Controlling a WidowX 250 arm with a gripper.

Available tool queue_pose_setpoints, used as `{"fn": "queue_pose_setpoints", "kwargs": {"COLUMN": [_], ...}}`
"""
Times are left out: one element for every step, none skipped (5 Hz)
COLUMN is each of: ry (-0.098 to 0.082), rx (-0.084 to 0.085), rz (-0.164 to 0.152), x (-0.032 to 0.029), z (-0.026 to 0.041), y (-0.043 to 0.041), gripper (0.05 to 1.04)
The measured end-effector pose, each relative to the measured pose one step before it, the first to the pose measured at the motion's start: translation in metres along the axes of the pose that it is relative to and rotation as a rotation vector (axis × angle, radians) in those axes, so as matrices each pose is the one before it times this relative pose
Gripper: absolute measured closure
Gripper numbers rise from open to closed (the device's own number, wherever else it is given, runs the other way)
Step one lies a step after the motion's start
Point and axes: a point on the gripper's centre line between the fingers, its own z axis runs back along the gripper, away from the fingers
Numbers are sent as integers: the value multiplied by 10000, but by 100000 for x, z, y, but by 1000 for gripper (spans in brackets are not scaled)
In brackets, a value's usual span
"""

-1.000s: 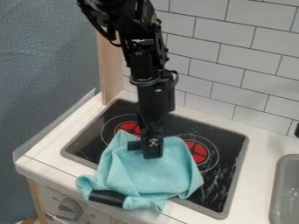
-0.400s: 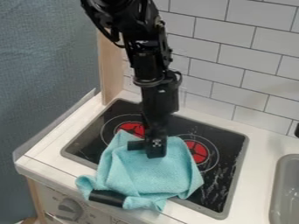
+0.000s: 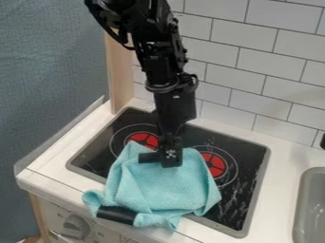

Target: Unfold the cloth to top left

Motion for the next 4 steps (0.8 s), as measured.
{"fn": "queue_pose_setpoints", "kwargs": {"ry": [15,277,17,37], "rx": [-26,-476,53,-101], "rz": [-101,26,23,0], "x": [176,-523,54,-58], "z": [-51,-1222,139,1], "y": [-110,-481,188,-160], "gripper": [757,948,1026,1033]}}
